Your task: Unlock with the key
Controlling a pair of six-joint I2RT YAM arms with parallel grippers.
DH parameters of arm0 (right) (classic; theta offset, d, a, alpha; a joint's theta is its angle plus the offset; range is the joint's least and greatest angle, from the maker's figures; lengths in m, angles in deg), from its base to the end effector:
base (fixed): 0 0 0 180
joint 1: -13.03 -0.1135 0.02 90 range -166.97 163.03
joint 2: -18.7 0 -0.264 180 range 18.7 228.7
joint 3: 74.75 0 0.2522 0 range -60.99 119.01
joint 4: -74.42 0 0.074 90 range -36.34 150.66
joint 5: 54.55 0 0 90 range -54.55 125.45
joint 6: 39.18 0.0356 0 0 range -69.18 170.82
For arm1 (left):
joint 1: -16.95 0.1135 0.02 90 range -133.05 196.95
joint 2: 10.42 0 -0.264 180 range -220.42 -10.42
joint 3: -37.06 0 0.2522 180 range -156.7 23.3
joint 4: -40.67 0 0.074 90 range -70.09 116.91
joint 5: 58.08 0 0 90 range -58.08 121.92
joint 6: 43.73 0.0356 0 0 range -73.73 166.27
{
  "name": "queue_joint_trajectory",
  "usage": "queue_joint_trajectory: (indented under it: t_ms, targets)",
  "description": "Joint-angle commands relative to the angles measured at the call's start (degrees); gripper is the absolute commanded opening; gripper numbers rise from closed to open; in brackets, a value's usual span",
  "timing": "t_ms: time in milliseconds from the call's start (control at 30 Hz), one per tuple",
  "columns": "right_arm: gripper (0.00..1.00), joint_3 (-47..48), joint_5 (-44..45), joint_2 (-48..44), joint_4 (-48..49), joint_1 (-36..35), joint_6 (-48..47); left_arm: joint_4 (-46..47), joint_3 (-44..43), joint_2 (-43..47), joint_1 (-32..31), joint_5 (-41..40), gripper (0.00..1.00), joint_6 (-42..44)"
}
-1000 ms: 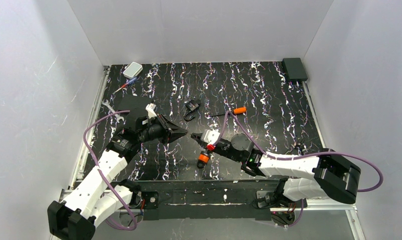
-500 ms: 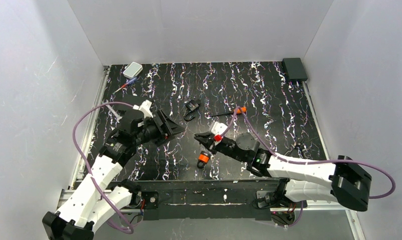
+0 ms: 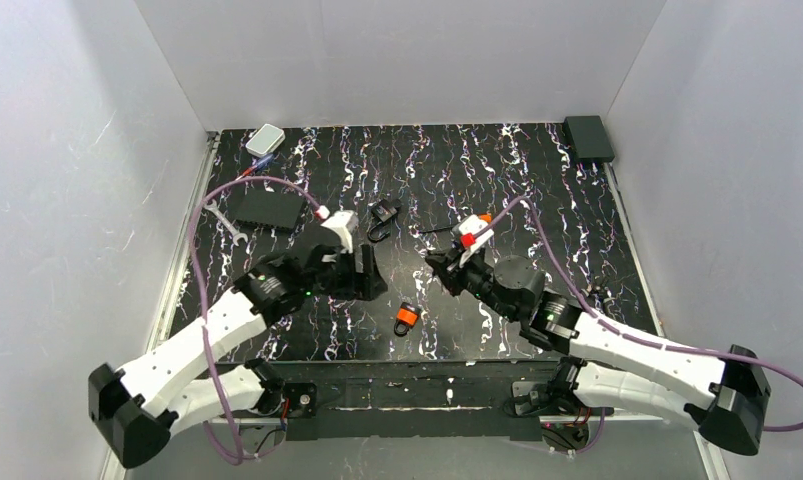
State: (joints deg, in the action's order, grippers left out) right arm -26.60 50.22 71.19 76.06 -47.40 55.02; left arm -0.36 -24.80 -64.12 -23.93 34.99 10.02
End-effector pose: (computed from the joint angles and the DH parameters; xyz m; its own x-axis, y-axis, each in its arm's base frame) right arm 0.1160 0.1860 0.2987 -0.0756 0.0103 -0.9971 -0.7117 0.6998 0.0612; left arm 0.1540 -0.1358 0.3026 -0.7375 -0.1426 -0.6601 0.3118 0.7952 -0.5201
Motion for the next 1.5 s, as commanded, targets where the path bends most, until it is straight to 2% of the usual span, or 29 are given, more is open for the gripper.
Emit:
queue_joint_trajectory:
  t_ms: [0,133,233,467,833,1100,1167,1267,1400,1467]
  targets:
    - [0.01,1.5,9.0,-5.5,-6.2,0.2,1.9,1.0,-2.9,-5.5,-4.8,-8.6,0.72,6.5]
    - [0.01,0.1,10.8,-10.2,-8.8,0.2,2.4,6.2,-2.6,-10.3,-8.5,-6.8,0.72,12.5]
    - [0.01,-0.6,12.0,-12.6,-10.4,0.2,2.7,9.0,-2.9,-14.9,-10.0,0.6,0.73,18.2]
    - [0.01,-2.8,13.1,-16.3,-10.3,0.2,2.4,10.7,-4.4,-27.0,-11.5,3.1,0.74,20.1]
    - [0.01,-4.0,13.4,-17.7,-11.0,0.2,2.7,14.6,-3.6,-36.7,-13.3,1.0,0.68,17.9]
    - [0.01,-4.4,13.2,-17.5,-11.1,0.2,3.1,15.8,-4.3,-40.0,-16.4,-7.3,0.61,17.7]
    - [0.01,-4.5,13.1,-17.5,-11.1,0.2,3.1,16.0,-4.5,-40.9,-17.3,-10.1,0.52,18.2]
    - [0.01,-4.6,13.1,-17.4,-11.1,0.2,3.2,16.2,-5.2,-42.9,-18.4,-12.4,0.24,20.4]
    - [0.01,-4.6,13.2,-17.6,-11.3,0.2,3.2,15.7,-5.9,-44.4,-19.9,-15.7,0.03,24.9]
    - [0.01,-4.5,13.6,-18.0,-11.7,0.2,3.0,16.7,-5.0,-43.1,-21.1,-17.4,0.0,28.4]
